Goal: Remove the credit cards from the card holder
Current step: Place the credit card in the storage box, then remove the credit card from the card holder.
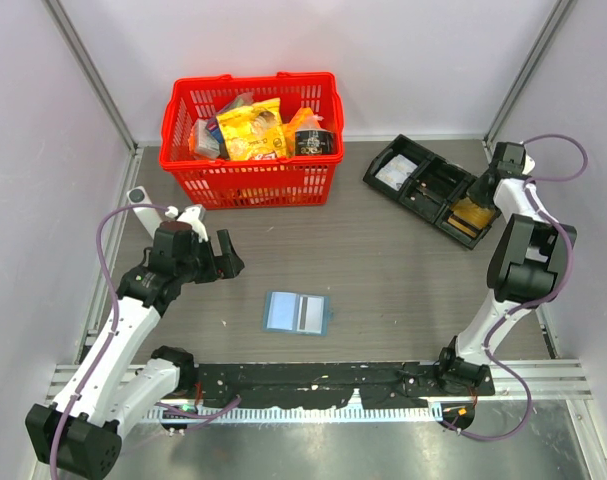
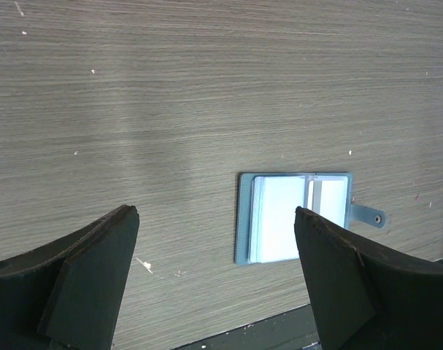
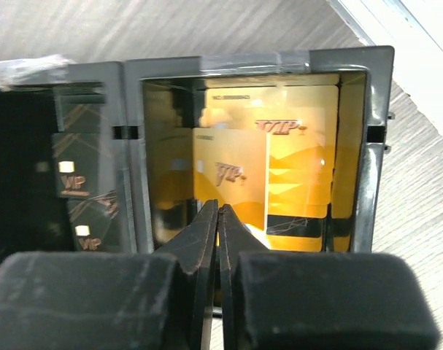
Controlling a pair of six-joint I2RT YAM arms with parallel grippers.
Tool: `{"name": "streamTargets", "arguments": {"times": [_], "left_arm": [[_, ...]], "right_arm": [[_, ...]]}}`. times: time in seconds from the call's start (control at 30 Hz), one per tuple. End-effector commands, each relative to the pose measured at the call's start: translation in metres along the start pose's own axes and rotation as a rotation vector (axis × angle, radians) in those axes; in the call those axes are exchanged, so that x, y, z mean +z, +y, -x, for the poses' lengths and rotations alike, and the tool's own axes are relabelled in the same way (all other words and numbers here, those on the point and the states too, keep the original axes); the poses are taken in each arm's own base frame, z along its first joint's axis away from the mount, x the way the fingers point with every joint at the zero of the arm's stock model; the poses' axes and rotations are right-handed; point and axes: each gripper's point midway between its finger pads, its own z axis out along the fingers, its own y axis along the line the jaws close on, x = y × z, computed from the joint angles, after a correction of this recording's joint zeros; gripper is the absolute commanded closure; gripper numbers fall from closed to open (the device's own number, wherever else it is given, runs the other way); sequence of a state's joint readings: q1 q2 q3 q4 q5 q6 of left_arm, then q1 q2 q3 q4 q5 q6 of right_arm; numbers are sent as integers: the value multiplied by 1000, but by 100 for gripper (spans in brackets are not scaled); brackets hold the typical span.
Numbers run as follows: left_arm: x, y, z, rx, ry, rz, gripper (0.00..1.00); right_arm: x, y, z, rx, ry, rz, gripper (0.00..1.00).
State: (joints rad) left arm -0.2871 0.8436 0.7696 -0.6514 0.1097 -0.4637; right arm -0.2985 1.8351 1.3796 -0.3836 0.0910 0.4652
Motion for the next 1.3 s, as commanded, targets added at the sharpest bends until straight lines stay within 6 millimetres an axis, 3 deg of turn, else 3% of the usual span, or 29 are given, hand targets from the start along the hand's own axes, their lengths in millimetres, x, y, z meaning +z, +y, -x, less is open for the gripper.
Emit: {"name": "streamTargets", "arguments": {"times": [0.0,0.23,0.4,0.57,0.67,0.83,0.87,0.9,0.97,1.03,1.07,1.23,1.27], "left_arm": [[-3,-10,12,6,-33,-40,9],[-2,-10,11,0,-31,-39,9],[0,-11,9,-8,-20,-44,9],[7,-15,2,-30,21,-66,9],[12,-15,-1,-40,47,-62,9],[19,-20,-8,-85,91,-84,9],[20,-22,-11,-96,103,-94,9],[22,-23,-15,-107,117,-103,10],[26,-28,-23,-112,140,-116,10],[30,-32,-31,-111,163,-119,10],[34,-32,-36,-111,173,-114,11],[50,-40,-57,-114,220,-80,16],[54,-42,-62,-113,226,-77,17]], "right_arm": [[13,-22,4,-6,-14,-108,92],[21,-39,-4,-25,30,-199,87],[11,-36,2,-31,16,-199,85],[-37,-1,26,-41,-90,-97,74],[-82,40,26,-60,-158,45,69],[-141,97,-24,-120,-175,277,63],[-150,93,-32,-117,-178,287,63],[-162,112,-51,-142,-162,347,62],[-182,122,-80,-162,-131,419,62],[-208,130,-103,-176,-120,505,62],[-207,127,-120,-179,-88,512,61],[-251,136,-186,-214,-13,687,61],[-250,133,-203,-211,24,693,61]]}}
